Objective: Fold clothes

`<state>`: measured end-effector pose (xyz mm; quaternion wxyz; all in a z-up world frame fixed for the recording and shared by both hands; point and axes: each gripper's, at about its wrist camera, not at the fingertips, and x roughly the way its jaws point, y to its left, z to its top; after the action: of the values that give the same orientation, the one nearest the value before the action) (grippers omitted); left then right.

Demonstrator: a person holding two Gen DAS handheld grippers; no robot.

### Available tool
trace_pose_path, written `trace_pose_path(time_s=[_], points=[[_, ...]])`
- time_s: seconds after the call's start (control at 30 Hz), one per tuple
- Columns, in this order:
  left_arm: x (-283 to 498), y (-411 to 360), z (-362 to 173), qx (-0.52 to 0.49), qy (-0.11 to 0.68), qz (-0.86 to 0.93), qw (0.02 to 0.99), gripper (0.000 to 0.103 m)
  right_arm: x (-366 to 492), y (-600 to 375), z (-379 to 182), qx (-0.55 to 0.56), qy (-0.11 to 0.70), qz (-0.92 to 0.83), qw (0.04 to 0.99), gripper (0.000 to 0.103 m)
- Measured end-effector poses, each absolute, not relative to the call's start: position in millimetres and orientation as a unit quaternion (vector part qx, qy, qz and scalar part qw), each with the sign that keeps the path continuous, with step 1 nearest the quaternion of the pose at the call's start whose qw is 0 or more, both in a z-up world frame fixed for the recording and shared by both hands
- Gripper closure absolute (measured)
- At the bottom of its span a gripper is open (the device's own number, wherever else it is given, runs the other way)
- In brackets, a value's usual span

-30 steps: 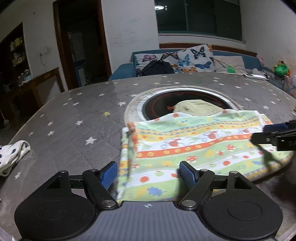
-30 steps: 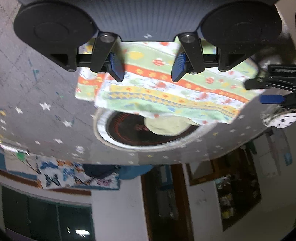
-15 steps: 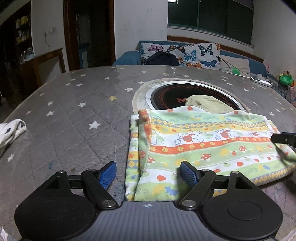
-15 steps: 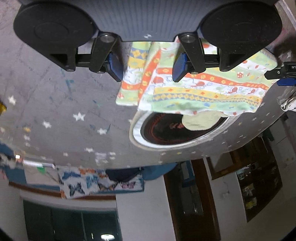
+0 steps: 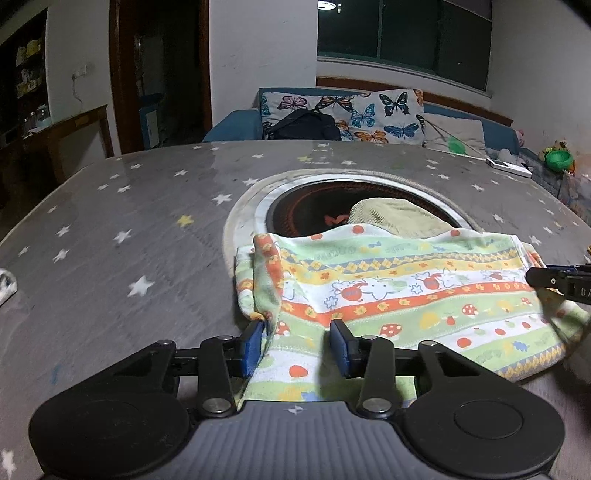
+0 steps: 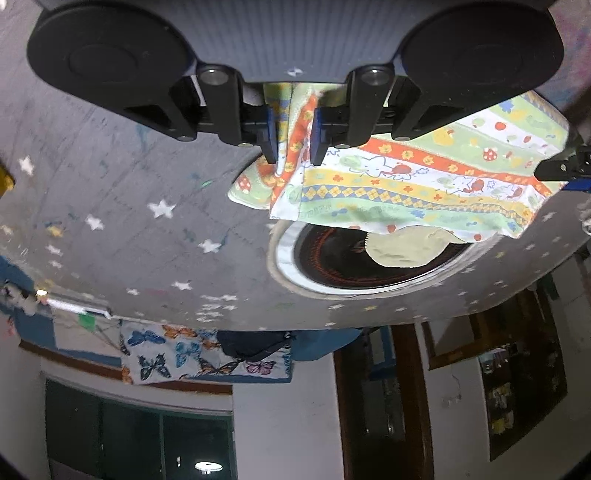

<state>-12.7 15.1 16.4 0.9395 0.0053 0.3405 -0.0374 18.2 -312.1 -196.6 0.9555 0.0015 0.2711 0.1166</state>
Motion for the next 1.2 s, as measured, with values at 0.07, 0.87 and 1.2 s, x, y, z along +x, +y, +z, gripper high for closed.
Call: trace_pose_path(time_s=[0.07,0.87,1.2], points=[[-2.9,7.7,15.8,0.005,0.340,-0.040,0.940,0.060,23.2,-315.7,-196.5,-0.003,0.268,0.105,0.958,0.086],[-14.0,45.7,26.0,-0.002,0.308,0.029,0.951,0.024,6.3,-366.0,-191.9,0.010,0.249,0.074,0.966,0.028],[-10.6,84.7,11.4,-0.017,0.333,0.107,0.937,0.016,-4.6,-404.1,-190.9,0.046,0.235,0.016,0.971,0.019]])
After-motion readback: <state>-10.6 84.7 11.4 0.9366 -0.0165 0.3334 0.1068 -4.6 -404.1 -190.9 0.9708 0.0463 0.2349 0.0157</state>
